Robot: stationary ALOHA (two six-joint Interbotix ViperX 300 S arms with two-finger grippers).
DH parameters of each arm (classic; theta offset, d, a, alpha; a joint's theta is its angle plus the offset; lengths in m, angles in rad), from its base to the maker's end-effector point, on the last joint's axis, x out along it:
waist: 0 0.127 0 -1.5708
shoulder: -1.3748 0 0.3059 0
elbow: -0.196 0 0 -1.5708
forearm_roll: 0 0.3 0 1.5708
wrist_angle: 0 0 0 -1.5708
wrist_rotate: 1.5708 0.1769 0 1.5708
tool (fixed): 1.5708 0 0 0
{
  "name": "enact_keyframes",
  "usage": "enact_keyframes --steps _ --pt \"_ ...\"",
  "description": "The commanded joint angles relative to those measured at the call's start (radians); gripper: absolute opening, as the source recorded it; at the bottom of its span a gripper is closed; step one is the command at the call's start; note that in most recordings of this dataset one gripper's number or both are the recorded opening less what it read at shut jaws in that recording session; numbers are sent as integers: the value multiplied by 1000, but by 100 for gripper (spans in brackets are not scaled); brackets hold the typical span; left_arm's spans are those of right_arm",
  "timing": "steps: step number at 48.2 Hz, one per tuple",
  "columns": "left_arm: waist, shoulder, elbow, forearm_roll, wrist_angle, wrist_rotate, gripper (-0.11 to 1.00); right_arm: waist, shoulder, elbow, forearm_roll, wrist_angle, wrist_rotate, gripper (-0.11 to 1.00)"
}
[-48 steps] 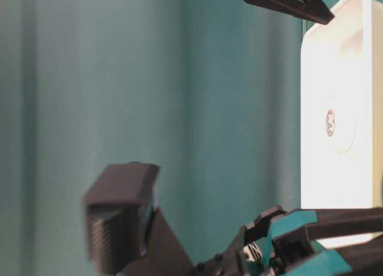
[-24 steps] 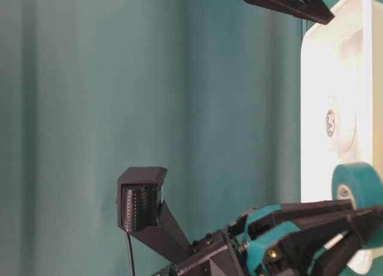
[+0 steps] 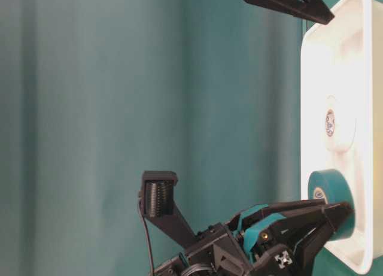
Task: Put the tape alternately from left to right into the white case.
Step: 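Lift the teal roll with the left gripper and carry it into the tray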
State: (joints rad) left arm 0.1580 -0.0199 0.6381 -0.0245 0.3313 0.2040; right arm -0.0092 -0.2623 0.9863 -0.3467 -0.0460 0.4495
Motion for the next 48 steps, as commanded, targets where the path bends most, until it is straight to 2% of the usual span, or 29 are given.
enact_keyframes --steps 1,10,44,46,48 --pt "32 -25 -6 3 -5 5 24 2 -15 -6 2 -9 2 84" --pt "66 -14 3 3 -11 25 24 2 -15 -6 2 -9 2 84" --pt "66 9 17 3 -43 28 25 2 -15 -6 3 -9 3 84" --pt "66 11 20 3 -44 28 29 2 -15 -6 3 -9 3 84" --pt "66 11 25 3 -44 28 40 2 -15 -6 3 -9 3 84"
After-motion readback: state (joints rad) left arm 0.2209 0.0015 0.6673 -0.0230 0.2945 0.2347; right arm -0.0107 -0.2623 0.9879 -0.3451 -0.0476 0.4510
